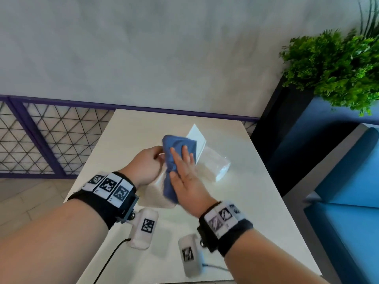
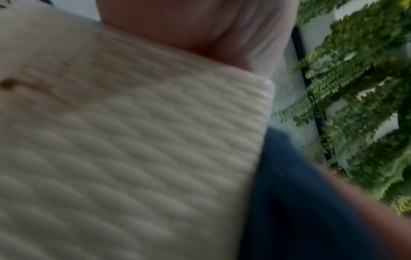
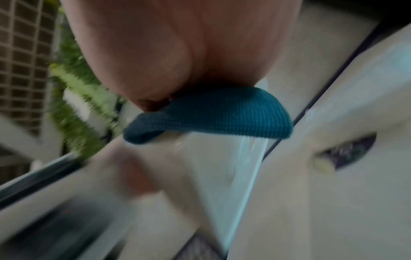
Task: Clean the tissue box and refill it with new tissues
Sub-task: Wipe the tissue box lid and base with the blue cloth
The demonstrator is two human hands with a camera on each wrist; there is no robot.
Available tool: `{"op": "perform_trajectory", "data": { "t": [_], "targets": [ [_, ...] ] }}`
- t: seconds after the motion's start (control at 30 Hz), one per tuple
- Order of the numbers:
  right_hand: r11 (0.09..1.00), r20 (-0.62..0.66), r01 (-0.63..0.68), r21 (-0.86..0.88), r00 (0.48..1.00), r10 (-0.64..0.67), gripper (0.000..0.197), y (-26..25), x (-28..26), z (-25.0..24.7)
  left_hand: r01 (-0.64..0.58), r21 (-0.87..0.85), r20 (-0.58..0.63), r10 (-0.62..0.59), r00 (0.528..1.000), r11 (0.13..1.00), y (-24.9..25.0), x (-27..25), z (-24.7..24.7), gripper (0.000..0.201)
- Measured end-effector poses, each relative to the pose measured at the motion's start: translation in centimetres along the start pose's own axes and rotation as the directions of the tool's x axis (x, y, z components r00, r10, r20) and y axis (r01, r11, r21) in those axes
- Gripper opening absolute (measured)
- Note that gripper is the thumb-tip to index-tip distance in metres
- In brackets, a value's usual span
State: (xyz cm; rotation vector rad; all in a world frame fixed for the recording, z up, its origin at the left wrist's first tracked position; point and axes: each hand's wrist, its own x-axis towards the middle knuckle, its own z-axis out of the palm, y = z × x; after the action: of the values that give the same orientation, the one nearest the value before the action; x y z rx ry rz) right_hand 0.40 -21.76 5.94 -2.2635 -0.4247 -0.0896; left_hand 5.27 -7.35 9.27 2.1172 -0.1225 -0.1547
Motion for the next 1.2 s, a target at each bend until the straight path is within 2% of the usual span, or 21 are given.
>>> {"op": "perform_trajectory", "data": {
  "t": [0.1,0.17,0.27,0.37,0.43,0.5,0.6,0.67,0.73,0.8,0.87,0.97,1.07,1.13,1.2],
  "targets": [
    [0.997,0.068,0.078,0.015,0.995,-0.078,0.056,-0.7,-2.5,1.6,-0.037,0.114,0.021,0.035,0.999,0.993,0.3,0.2,-0.1,0.024],
    [0.999,0.0,0.048,0.022,0.999,-0.048,0.054,1.1,-1.0,0.6,-0.026,0.035,-0.003,0.027,1.0,0.999,0.4,-0.2,0.3,0.026],
    [0.988,-0.177,-0.139,0.074,0.973,0.15,0.054,4.0,3.5,-3.3,-0.007,-0.053,0.041,0.009,0.999,0.999,0.2,-0.9,1.2,0.034],
    [0.957,-0.185,-0.268,0.107,0.941,0.284,0.053,4.8,5.4,-5.5,-0.006,-0.087,0.063,0.012,0.998,0.996,0.3,-1.4,1.9,0.035],
    [0.971,-0.144,-0.228,0.07,0.961,0.236,0.054,4.0,4.5,-4.2,-0.003,-0.119,0.022,0.006,1.0,0.993,0.3,-1.0,1.9,0.035],
    [0.996,-0.075,-0.091,0.003,0.993,0.091,0.057,2.3,1.7,-1.5,-0.002,-0.118,-0.031,-0.002,1.0,0.993,0.2,-0.4,1.3,0.033],
    [0.998,0.052,0.057,-0.002,0.997,-0.057,0.058,0.9,-2.3,1.5,-0.017,-0.133,-0.021,0.014,1.0,0.991,-0.2,-0.1,0.5,0.03],
    [0.998,0.017,0.041,0.039,0.999,-0.042,0.056,1.7,-1.9,1.2,-0.038,-0.078,-0.003,0.038,0.999,0.996,-0.3,-0.6,0.5,0.032],
    [0.992,-0.12,-0.061,0.11,0.99,0.074,0.053,2.9,0.2,-0.5,-0.062,-0.013,0.016,0.062,0.998,0.998,-0.3,-1.0,0.9,0.034],
    [0.96,-0.253,-0.173,0.221,0.94,0.228,0.053,3.6,2.7,-2.8,-0.099,0.032,0.049,0.097,0.994,0.995,-0.4,-1.5,1.1,0.036],
    [0.918,-0.316,-0.273,0.287,0.878,0.36,0.052,3.8,4.3,-4.9,-0.115,0.081,0.084,0.108,0.991,0.99,-0.6,-1.9,1.3,0.037],
    [0.783,-0.246,-0.508,0.36,0.757,0.605,0.049,4.3,4.7,-7.0,-0.139,0.144,0.137,0.119,0.983,0.98,-1.3,-2.4,1.3,0.036],
    [0.674,-0.18,-0.558,0.483,0.691,0.7,0.031,4.7,3.9,-7.6,-0.163,0.188,0.228,0.118,0.966,0.969,-2.1,-2.6,0.4,0.033],
    [0.654,-0.199,-0.555,0.515,0.664,0.72,0.018,4.8,3.3,-6.9,-0.239,0.344,0.334,0.119,0.935,0.908,-2.1,-2.4,-0.5,0.042],
    [0.632,-0.245,-0.547,0.548,0.618,0.747,0.017,4.5,2.9,-5.8,-0.334,0.567,0.395,0.108,0.912,0.753,-1.2,-2.1,-1.0,0.07]
  ]
}}
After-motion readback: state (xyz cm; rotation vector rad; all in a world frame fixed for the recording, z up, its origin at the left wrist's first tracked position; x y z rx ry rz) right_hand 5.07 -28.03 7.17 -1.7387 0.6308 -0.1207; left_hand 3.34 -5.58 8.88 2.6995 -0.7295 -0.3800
